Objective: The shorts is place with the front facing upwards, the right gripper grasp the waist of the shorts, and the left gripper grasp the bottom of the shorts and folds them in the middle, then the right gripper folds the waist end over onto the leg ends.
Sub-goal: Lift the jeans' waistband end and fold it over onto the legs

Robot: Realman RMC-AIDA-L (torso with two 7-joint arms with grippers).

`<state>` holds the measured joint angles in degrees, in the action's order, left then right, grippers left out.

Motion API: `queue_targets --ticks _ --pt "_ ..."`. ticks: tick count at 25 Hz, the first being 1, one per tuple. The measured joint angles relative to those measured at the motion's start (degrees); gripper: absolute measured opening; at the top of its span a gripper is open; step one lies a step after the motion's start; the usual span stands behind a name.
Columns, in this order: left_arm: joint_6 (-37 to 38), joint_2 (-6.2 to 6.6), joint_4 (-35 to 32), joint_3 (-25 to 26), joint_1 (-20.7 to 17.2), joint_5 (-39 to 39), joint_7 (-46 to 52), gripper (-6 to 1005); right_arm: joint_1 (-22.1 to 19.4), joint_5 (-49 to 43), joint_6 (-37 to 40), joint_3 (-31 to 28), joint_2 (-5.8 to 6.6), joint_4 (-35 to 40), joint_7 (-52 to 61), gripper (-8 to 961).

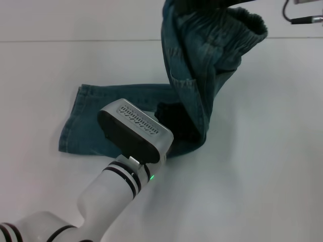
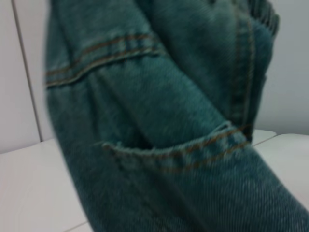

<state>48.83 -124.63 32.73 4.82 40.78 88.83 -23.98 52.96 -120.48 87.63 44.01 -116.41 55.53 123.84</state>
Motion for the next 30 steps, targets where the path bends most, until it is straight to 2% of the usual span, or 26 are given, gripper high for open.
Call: queue_targets --ticks 14,22,30 --pt "-0.1 0.00 2.4 -0.5 -1.1 0.2 0.0 0 7.0 -4.8 -2.4 6.8 -1.45 -8.5 -4.6 112" --pt "0.1 0.00 4.2 -0.2 -3.5 6.8 0.1 0 8.7 -5.0 -3.3 9.7 -2.16 -9.3 -5.9 113" --pt "1.5 0.00 4.0 0.3 -5.5 7.5 0.1 1 10.3 -5.0 -4.8 13.7 -2.75 -13.4 -7.5 114"
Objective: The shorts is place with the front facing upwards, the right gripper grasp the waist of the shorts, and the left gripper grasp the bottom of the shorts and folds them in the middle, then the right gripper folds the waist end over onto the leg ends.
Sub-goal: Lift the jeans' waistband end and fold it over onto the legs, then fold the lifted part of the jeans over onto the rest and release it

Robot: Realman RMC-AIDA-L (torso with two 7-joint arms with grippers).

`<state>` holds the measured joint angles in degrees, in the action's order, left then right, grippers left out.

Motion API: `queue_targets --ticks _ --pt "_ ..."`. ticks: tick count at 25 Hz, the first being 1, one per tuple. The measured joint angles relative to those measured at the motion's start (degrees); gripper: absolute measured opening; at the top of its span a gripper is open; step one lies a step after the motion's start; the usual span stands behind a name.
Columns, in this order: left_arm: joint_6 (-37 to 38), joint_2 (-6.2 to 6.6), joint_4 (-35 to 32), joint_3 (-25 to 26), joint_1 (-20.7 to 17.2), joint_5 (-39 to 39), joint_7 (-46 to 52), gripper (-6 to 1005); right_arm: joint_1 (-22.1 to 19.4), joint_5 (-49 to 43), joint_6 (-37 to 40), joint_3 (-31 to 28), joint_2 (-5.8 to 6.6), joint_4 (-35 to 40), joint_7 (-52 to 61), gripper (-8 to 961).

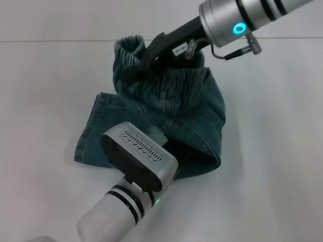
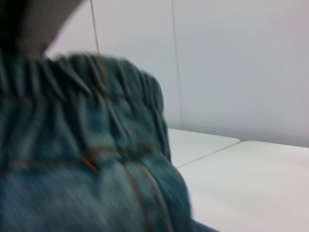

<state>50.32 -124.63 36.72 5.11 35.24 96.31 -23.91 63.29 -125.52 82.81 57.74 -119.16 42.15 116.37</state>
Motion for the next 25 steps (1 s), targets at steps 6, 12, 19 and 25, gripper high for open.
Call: queue_targets --ticks 6,12,19,25 --pt "1.4 0.00 -0.1 2.4 -3.1 0.1 -1.0 1 0.6 -0.1 0.3 1.6 -0.18 -1.2 -1.4 115" --pt "3.5 0.00 -0.2 5.7 -7.1 0.1 -3.7 1 0.4 0.0 0.1 1.2 -0.15 -1.1 -1.4 116" --pt "6.3 0.00 -0.4 6.6 -9.9 0.1 -3.7 0 0.0 0.1 0.0 1.1 -0.03 -1.2 -1.4 117" --pt "10.2 0.00 -0.2 6.5 -13.0 0.1 -4.4 0 -0.2 0.2 0.3 0.9 0.12 -1.2 -1.4 117"
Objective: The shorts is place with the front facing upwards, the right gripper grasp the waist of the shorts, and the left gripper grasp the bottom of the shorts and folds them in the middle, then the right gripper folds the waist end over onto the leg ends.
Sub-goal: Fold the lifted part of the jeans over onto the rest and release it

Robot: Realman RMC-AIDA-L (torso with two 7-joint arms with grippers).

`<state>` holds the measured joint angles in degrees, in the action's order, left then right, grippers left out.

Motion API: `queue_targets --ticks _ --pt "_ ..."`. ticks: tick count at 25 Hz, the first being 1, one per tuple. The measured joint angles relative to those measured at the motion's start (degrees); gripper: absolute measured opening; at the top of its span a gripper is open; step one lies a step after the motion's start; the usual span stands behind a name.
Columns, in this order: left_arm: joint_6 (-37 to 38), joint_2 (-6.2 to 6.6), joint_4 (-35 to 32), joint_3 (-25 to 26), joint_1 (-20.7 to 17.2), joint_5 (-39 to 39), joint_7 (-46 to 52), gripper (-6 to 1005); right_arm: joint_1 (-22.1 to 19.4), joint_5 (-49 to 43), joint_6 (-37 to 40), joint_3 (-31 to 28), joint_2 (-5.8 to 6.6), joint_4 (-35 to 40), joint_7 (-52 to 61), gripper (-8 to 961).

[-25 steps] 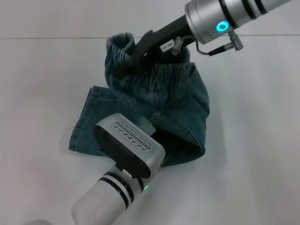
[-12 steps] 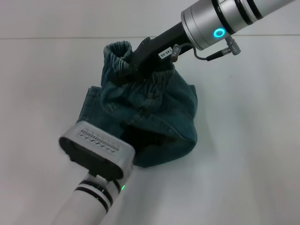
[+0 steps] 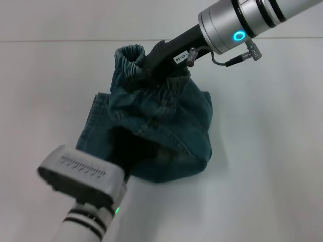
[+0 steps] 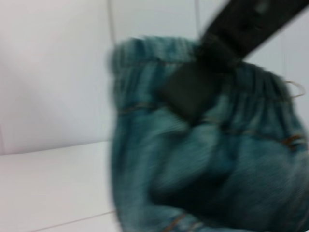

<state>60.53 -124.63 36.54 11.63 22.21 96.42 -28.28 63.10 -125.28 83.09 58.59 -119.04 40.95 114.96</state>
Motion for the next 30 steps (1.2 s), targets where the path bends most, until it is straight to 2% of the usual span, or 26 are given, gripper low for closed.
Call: queue_targets --ticks 6,12,20,30 --pt "5.7 0.02 -0.5 1.7 -5.1 -0.6 -2.4 1 -0.1 0.0 0.2 0.0 0.03 0.0 0.0 118" --pt "12.7 0.02 -0.6 5.7 -9.8 -0.8 -3.6 1 -0.1 -0.2 0.4 0.5 0.04 0.0 0.0 119" --pt "15.8 0.00 -0.9 7.2 -10.7 -2.3 -6.2 1 0.0 -0.2 1.0 1.1 -0.18 -0.1 0.1 120" --pt "21.4 0.00 -2.1 12.8 -12.5 -5.3 -6.0 0 1.1 0.7 -2.5 11.1 -1.30 -0.4 0.0 121"
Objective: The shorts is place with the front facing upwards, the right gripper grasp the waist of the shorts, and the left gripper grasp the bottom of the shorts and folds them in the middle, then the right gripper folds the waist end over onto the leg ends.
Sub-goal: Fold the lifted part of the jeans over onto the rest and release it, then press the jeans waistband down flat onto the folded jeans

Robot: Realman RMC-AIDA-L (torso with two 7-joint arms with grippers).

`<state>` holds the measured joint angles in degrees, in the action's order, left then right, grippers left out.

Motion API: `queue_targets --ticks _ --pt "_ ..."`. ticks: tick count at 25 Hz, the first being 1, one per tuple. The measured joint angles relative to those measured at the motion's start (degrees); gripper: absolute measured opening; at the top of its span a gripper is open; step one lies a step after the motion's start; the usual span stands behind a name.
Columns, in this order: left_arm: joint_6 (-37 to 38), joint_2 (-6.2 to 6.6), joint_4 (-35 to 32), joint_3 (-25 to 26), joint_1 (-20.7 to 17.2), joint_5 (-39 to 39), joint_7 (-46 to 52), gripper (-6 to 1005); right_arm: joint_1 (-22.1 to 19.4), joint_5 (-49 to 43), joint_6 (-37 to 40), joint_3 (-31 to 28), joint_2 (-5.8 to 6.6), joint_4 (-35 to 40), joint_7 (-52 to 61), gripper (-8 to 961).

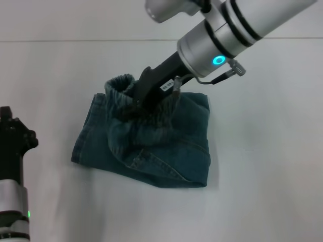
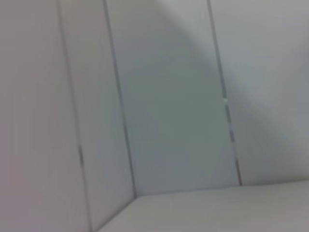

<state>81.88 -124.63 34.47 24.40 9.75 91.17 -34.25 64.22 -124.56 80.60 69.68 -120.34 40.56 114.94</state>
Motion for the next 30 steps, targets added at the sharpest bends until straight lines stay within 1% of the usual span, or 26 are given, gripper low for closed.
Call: queue_targets --ticks 4,10,13,14,15,17,18,19,20,21,22,23,25,26,28,30 --pt "1.2 0.00 0.0 0.1 -0.1 0.0 0.2 0 0.1 2.1 -2.3 1.8 -0.04 0.1 0.3 122" --pt "2.1 0.00 0.0 0.1 0.2 0.0 0.5 0 0.2 3.9 -2.9 2.3 -0.07 0.5 -0.1 337" --pt "2.1 0.04 0.0 0.3 0.5 0.0 0.6 0 0.0 4.0 -3.5 2.2 -0.07 0.9 -0.2 486" --pt "2.2 0.18 0.0 1.0 0.7 0.1 1.6 0 -0.2 4.1 -3.9 2.1 -0.07 1.3 -0.4 535" --pt "2.2 0.24 0.0 1.3 0.7 0.2 2.5 0 -1.2 4.8 -4.4 2.0 -0.02 2.1 -0.7 585" --pt "2.3 0.52 -0.6 1.9 1.0 0.7 6.3 0 -4.4 6.9 -5.8 1.6 0.24 5.1 -1.6 663" --pt "2.4 0.63 -1.0 1.9 1.2 0.9 7.8 0 -9.2 10.2 -8.1 0.8 0.48 9.4 -3.2 702" --pt "2.6 0.82 -1.9 1.8 1.5 1.7 9.9 0 -9.2 10.2 -8.1 0.8 0.48 9.4 -3.2 742" --pt "2.9 0.92 -2.7 1.5 1.8 2.9 11.7 0 -11.2 11.5 -9.0 0.2 0.51 11.2 -4.0 781" --pt "3.5 1.16 -3.7 1.2 2.0 5.2 13.8 0 -14.1 13.4 -9.9 -0.9 0.56 13.3 -5.5 820" --pt "4.1 1.38 -4.6 1.0 2.2 7.6 15.8 0 -16.3 14.9 -10.5 -1.9 0.59 14.6 -6.7 831" --pt "5.2 1.89 -5.5 0.8 2.4 11.8 19.2 0 -19.0 16.9 -11.0 -3.5 0.61 15.6 -8.5 843" --pt "6.4 2.69 -6.2 0.8 2.8 18.6 24.2 0 -22.6 19.8 -11.4 -6.2 0.66 16.2 -11.0 866" --pt "6.6 2.84 -6.4 0.8 3.1 20.5 25.7 0 -24.7 21.3 -11.6 -8.1 0.68 16.1 -12.3 877" --pt "7.4 2.87 -7.4 0.3 4.3 27.2 28.8 0 -27.4 23.0 -11.8 -11.1 0.71 15.3 -14.0 900" --pt "7.5 2.36 -8.3 -0.3 6.0 33.1 29.8 1 -29.6 23.9 -12.3 -14.0 0.73 14.1 -15.0 913"
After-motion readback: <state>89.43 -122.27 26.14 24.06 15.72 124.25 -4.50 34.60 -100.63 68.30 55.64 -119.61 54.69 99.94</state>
